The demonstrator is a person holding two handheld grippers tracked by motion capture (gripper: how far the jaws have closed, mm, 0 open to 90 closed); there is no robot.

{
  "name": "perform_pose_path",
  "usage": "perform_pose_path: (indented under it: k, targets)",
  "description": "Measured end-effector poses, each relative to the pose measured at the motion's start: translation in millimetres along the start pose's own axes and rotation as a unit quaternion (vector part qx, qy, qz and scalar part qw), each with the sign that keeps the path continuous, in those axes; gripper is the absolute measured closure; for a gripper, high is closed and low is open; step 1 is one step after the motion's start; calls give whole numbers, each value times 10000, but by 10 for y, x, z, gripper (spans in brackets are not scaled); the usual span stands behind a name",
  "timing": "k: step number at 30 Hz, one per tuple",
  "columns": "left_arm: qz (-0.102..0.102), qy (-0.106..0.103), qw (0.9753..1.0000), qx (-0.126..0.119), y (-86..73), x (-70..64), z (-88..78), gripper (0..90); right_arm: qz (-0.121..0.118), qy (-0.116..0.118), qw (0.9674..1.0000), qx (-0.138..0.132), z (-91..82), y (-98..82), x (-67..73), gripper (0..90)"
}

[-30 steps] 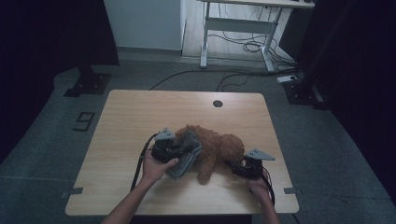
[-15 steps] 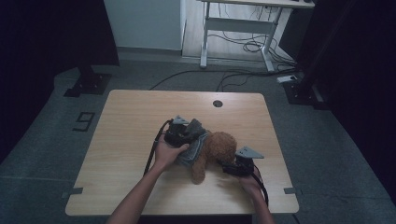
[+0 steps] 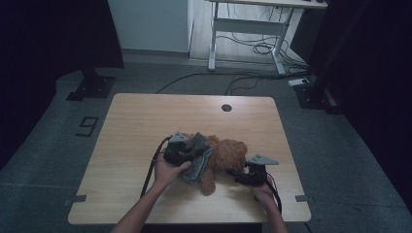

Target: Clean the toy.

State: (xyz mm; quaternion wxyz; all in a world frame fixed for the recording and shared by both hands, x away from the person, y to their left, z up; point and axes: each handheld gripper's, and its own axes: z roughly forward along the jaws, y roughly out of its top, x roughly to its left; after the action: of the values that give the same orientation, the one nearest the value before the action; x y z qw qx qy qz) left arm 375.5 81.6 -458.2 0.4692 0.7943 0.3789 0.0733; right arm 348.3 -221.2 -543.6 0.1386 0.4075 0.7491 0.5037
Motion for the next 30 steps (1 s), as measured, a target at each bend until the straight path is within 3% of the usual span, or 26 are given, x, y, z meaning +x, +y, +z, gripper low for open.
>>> perform_pose_path:
  k: [2,5,9,11,12,15,17,21,25,28,30]
  targets:
    - [122,-107,9998,-74,118,-107,-2,766,-1,12,10000,-66,1,1,-13,383]
    - [493,-222,9985,-129,286,-379,121,766,2,20,9999,-156,21,-2,-12,393]
    - [752,-479,9959,122,369,-712,512,764,-16,10,9998,-198,40,-4,6,395]
    - [864,-408,9950,273,318,-805,732,764,-7,10,9998,-198,37,-5,6,407]
    - [849,-366,9955,224,283,-819,806,764,2,5,9999,-168,33,-7,4,421]
    - [902,-328,9953,110,244,-790,801,768,156,66,9997,-157,24,-36,-51,446]
    - [961,-202,9951,81,239,-746,736,770,91,80,9998,-157,20,-29,-52,458]
    - [977,315,9947,93,256,-558,552,769,132,110,9997,-165,21,-16,-54,469]
    - [667,465,9967,49,200,-264,341,771,127,155,9997,-150,10,-27,-68,470]
    - [811,794,9935,-73,145,-145,106,771,162,150,9997,-125,7,-27,-65,471]
    - [570,737,9956,-91,82,11,13,771,140,165,9997,-134,6,-36,-66,471]
